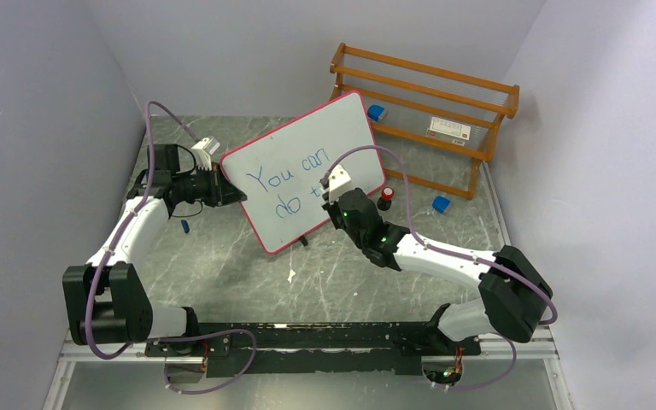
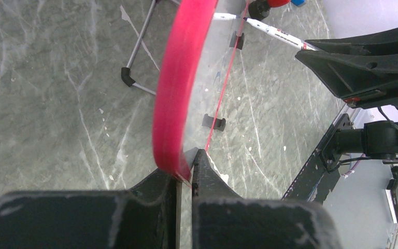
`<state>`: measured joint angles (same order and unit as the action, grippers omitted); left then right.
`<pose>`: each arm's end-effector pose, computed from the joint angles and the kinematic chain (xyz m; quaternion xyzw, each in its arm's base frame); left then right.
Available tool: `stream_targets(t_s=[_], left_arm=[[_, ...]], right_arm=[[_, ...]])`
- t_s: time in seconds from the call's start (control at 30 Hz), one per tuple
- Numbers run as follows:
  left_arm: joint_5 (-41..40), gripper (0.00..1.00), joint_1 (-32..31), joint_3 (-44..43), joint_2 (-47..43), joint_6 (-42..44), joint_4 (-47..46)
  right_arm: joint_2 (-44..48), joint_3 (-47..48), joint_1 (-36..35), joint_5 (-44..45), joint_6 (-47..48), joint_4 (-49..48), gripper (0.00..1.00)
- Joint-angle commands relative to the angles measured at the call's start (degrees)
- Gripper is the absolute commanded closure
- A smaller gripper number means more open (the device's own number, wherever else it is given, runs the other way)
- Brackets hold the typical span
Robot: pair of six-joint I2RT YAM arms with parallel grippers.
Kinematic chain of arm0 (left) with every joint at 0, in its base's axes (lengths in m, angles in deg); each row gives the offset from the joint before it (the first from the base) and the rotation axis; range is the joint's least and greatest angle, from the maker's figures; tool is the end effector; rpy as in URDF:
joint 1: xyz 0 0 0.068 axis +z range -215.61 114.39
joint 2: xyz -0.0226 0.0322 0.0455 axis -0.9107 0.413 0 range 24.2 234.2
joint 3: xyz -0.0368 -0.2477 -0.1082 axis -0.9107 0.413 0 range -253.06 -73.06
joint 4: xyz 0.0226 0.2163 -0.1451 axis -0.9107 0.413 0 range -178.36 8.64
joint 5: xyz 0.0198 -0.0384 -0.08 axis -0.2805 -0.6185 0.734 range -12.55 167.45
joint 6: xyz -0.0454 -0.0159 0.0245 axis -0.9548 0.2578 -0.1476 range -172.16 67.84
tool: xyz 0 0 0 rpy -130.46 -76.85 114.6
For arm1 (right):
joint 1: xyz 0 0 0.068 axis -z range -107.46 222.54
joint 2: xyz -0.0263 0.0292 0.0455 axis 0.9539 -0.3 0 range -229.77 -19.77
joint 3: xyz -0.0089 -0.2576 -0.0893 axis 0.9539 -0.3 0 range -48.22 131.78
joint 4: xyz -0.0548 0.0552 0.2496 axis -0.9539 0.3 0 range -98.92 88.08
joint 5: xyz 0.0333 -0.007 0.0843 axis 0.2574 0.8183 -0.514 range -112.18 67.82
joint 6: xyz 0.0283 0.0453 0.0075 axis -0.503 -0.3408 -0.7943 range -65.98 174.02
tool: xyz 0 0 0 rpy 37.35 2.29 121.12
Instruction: Write a sentence on the whiteboard
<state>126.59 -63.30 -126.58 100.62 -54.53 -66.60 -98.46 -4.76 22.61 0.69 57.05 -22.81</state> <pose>0.2771 -0.0159 0.2615 0.1259 0.8450 -0.3839 0.3503 0.2052 0.2226 0.2411 -0.2609 0.7743 0.0697 0.5723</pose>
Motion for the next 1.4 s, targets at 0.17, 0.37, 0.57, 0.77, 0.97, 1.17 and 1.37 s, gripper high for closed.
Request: stream_targets(t_s=[0.17, 0.37, 0.57, 0.77, 0.97, 1.17, 1.37], left_arm=[[-12.1, 0.95, -0.2, 0.7, 1.9, 5.3, 0.1], [-12.1, 0.95, -0.2, 0.8, 1.8, 5.3, 0.1], [-12.1, 0.95, -0.2, 0.7, 1.8, 5.3, 0.2], [-12.1, 0.95, -0.2, 0.7, 1.8, 5.3, 0.2], [-12.3, 0.95, -0.2, 0.7, 1.8, 5.3, 0.2], [-12.3, 0.95, -0.2, 0.7, 1.9, 5.3, 0.2], [-12.3, 0.95, -0.2, 0.7, 2.1, 5.3, 0.3]], right_arm=[[-0.1, 2.3, 0.3, -0.2, -0.1, -2.3, 1.00], [-0.9, 3.1, 0.3, 0.0, 0.2, -2.8, 1.00], [-1.6, 4.0, 0.3, 0.4, 0.8, -3.1, 1.00], [-2.6, 4.5, 0.4, 0.6, 0.9, -2.9, 1.00], [-2.5, 3.9, 0.4, 0.9, 0.7, -1.8, 1.00], [-1.4, 1.6, 0.4, 0.7, -0.6, -0.2, 1.00], [-0.4, -0.1, 0.4, 0.9, -1.3, 0.9, 1.00]])
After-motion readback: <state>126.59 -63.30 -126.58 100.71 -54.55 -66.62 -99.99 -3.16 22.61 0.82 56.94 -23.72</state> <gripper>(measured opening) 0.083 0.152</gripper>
